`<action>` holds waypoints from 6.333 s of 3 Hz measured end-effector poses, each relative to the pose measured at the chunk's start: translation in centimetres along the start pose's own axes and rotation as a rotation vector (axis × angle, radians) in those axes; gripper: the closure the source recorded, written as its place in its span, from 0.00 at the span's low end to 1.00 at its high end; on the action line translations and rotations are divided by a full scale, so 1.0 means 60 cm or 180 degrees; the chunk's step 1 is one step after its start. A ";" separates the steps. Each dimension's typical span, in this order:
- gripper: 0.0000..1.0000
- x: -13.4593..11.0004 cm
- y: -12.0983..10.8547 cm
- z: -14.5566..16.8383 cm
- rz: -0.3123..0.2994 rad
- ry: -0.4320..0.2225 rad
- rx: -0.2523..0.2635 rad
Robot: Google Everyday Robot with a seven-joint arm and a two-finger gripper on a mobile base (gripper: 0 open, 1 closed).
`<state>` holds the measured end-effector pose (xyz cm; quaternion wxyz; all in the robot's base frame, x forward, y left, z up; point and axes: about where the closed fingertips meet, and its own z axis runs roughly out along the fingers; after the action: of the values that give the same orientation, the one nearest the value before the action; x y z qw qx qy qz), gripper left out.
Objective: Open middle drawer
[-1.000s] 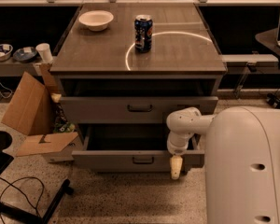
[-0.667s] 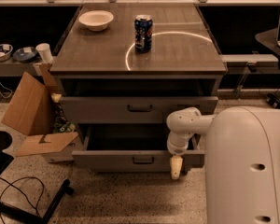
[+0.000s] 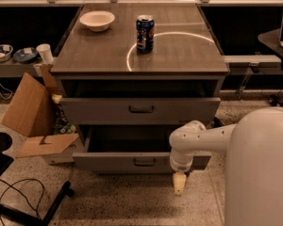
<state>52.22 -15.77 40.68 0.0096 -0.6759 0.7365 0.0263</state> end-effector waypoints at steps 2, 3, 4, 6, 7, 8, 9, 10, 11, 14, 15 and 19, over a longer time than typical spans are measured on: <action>0.41 0.003 0.020 -0.010 0.0020 0.0023 -0.0016; 0.72 0.004 0.019 -0.025 0.0024 0.0022 -0.0002; 0.96 0.004 0.018 -0.032 0.0024 0.0022 -0.0002; 0.22 0.004 0.018 -0.032 0.0024 0.0023 -0.0002; 0.00 0.004 0.018 -0.032 0.0024 0.0023 -0.0003; 0.00 0.004 0.018 -0.032 0.0024 0.0023 -0.0003; 0.00 0.014 0.069 -0.021 0.0091 0.0011 -0.0066; 0.18 0.023 0.178 -0.020 0.0337 -0.0074 -0.0169; 0.41 0.025 0.209 -0.020 0.0402 -0.0079 -0.0221; 1.00 0.032 0.212 -0.040 0.0478 -0.0096 -0.0205; 1.00 0.032 0.211 -0.040 0.0478 -0.0096 -0.0205; 1.00 0.049 0.265 -0.046 0.0661 -0.0095 -0.0271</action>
Offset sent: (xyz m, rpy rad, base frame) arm -0.1398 -0.0280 -0.0043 -0.1159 0.1585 -0.1075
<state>36.20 -17.48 43.69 -0.0110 -0.5952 0.8006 0.0686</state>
